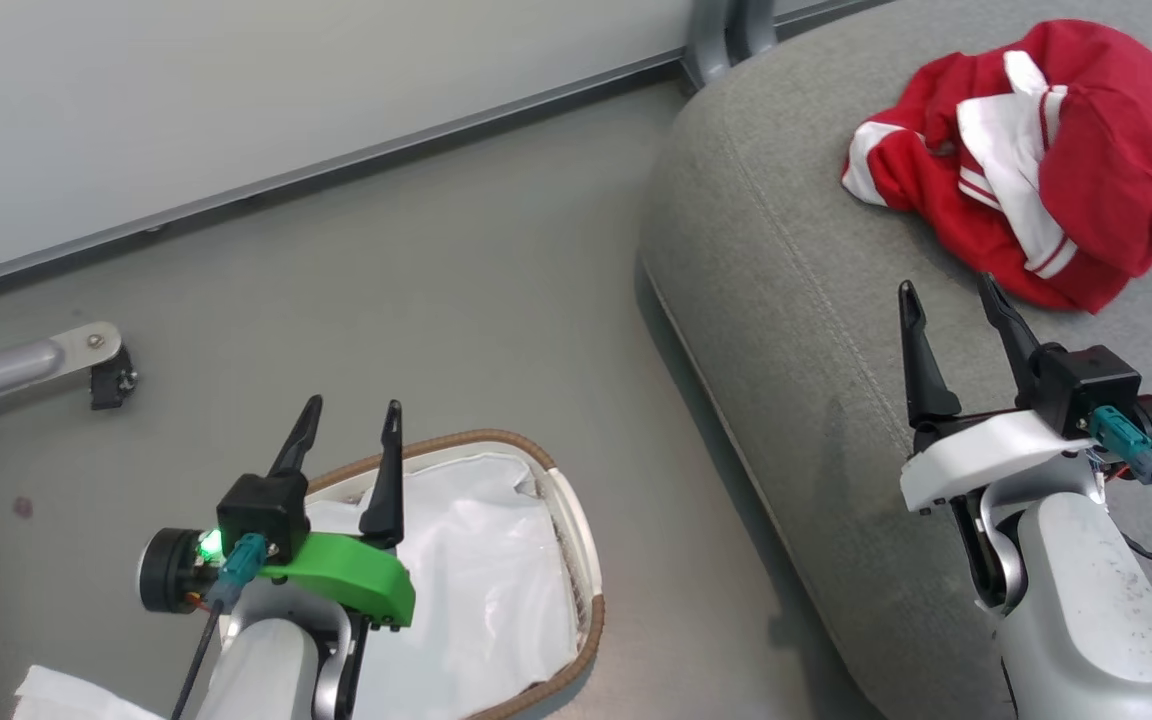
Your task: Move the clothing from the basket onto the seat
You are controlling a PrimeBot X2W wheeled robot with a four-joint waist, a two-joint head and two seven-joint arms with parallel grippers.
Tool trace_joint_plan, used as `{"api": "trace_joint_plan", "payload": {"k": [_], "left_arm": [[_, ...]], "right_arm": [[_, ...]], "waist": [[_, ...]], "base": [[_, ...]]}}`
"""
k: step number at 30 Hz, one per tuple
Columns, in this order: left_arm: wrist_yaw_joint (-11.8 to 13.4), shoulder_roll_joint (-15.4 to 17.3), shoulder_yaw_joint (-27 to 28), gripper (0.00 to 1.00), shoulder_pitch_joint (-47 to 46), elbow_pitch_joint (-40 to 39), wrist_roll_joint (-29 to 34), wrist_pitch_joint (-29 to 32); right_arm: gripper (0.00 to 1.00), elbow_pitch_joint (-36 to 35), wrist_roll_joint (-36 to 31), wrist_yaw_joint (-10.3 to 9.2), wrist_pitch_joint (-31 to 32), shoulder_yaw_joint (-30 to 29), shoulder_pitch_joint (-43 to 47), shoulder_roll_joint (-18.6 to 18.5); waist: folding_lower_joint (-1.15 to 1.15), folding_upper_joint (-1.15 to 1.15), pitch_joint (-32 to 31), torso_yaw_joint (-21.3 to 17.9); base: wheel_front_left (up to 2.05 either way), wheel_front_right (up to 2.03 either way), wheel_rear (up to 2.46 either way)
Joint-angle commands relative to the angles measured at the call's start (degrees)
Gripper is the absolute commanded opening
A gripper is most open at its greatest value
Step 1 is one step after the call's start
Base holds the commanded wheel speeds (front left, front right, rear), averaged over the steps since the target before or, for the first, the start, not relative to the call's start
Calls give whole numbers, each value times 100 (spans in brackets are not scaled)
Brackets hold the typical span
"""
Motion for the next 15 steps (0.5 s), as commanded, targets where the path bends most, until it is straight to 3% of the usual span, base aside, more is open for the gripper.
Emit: {"api": "trace_joint_plan", "payload": {"k": [1, 9, 15], "left_arm": [[42, 0, 117, 100, 130, -1, 28, -4], [115, -19, 822, 100, 392, 2, 155, -4], [135, -32, 1139, 100, 725, 8, 256, -4]], "right_arm": [[100, 19, 44, -8, 0, 51, 83, -29], [100, 143, 85, -8, 0, 349, 244, -27], [100, 228, 93, -8, 0, 431, 484, -29]], "waist": [[0, 0, -243, 497], [0, 0, -410, 1011], [0, 0, -624, 1132]], "base": [[0, 0, 0], [0, 0, 0], [0, 0, 0]]}}
